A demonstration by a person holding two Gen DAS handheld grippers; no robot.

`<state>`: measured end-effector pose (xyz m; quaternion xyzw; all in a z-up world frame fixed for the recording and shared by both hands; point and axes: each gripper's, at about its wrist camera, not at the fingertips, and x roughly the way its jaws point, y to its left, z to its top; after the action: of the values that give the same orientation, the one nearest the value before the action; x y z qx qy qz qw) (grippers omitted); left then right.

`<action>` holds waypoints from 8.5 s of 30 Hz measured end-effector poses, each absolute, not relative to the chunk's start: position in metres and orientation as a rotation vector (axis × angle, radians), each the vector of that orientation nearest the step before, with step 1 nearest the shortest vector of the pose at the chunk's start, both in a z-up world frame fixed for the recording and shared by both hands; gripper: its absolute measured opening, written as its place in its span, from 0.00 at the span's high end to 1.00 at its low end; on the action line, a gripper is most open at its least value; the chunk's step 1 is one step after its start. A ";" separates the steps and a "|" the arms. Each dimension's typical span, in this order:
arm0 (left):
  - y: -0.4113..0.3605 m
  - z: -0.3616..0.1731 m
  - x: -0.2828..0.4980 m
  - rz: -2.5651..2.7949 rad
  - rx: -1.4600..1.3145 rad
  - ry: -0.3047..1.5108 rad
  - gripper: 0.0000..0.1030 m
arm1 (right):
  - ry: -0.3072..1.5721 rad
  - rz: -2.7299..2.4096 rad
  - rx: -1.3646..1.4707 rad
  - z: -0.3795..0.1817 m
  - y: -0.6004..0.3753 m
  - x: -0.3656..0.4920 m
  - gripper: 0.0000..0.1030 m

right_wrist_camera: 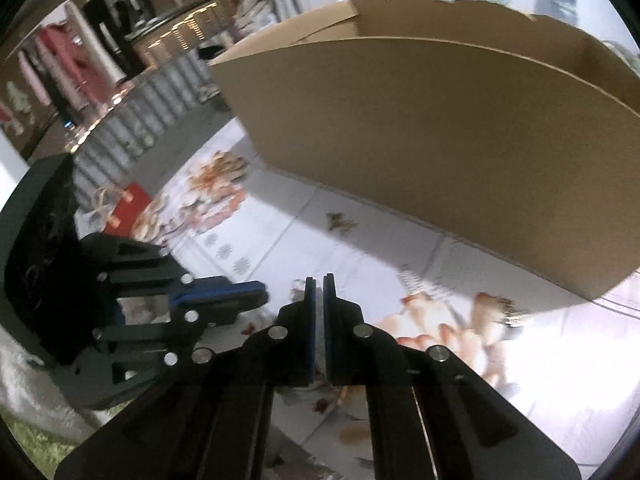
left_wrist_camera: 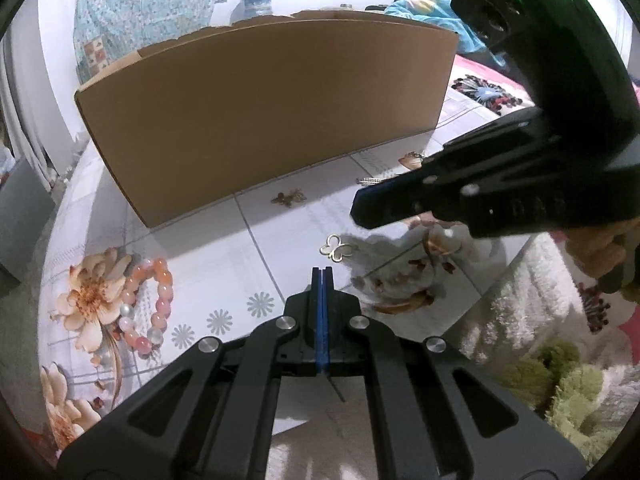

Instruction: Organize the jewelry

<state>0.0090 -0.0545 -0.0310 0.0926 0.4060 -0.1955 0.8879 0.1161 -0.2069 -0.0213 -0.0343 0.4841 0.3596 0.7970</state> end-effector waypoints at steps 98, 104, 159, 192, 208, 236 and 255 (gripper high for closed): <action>-0.115 -0.020 0.091 -0.765 0.646 1.243 1.00 | 0.944 0.897 0.439 -0.059 -0.284 0.115 0.95; -0.104 -0.016 0.092 -0.711 0.636 1.251 1.00 | 0.945 0.897 0.443 -0.059 -0.284 0.116 0.95; -0.141 -0.024 0.079 -0.606 0.549 1.289 0.85 | 0.922 0.892 0.453 -0.057 -0.286 0.115 0.85; -0.017 0.004 0.045 -0.360 0.057 1.038 0.69 | 0.972 0.694 0.054 -0.027 -0.206 0.090 0.64; -0.025 -0.002 -0.011 -0.470 0.136 0.826 0.65 | 1.113 0.493 -0.213 -0.020 -0.151 0.096 0.88; -0.018 -0.013 -0.011 -0.490 0.101 0.827 0.65 | 1.144 0.492 -0.192 -0.015 -0.154 0.099 0.89; -0.037 -0.009 0.053 -0.428 0.179 0.776 0.66 | 0.930 0.475 -0.073 0.046 -0.212 0.100 0.89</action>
<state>0.0526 -0.0374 -0.0088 0.0867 0.3751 -0.2069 0.8995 0.0998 -0.2120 0.0461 -0.0348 0.4441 0.2267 0.8661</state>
